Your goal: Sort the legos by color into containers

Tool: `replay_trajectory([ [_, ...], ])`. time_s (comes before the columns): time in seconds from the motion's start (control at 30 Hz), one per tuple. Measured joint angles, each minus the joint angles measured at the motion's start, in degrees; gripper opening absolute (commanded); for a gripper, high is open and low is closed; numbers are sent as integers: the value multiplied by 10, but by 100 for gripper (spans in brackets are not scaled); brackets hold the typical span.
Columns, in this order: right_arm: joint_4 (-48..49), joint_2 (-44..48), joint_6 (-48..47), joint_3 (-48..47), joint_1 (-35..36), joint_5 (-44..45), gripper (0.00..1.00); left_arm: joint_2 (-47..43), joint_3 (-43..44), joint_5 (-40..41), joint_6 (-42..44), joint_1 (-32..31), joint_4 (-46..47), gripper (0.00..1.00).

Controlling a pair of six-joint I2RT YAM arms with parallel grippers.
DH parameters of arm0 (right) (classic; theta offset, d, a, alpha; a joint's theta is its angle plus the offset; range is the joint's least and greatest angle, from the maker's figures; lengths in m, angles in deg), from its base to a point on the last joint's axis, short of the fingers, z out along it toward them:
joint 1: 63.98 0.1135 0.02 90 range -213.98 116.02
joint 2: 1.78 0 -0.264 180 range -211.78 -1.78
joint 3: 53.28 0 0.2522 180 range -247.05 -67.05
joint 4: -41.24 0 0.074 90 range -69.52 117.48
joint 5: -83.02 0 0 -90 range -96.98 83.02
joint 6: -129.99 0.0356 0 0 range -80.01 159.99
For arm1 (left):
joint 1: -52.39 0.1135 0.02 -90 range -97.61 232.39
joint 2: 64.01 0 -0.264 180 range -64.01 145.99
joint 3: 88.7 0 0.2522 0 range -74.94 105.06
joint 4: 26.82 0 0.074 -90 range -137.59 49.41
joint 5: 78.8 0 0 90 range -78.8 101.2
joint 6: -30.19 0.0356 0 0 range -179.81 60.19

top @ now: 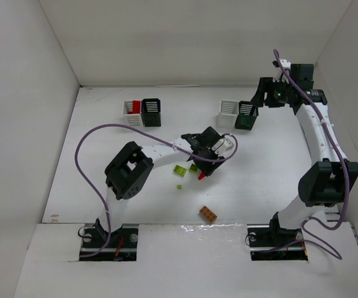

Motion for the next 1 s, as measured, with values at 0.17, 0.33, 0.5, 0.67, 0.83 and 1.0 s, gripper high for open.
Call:
replay_trajectory([
  [0.17,0,-1,0,-2,1,0,69,-3,-24,1,3,0,4,56],
  [0.33,0,-5,0,-6,5,0,69,-19,-50,-2,5,0,18,54],
  [0.5,-1,-9,0,-7,8,0,69,-35,-76,-1,9,-6,34,53],
  [0.67,-2,-10,0,-11,9,0,69,-54,-102,0,14,-29,33,50],
  [0.83,-4,-17,0,-12,12,0,69,-56,-104,2,17,-49,28,46],
  [1.0,-5,-23,0,-14,15,1,69,-53,-102,3,17,-49,28,38],
])
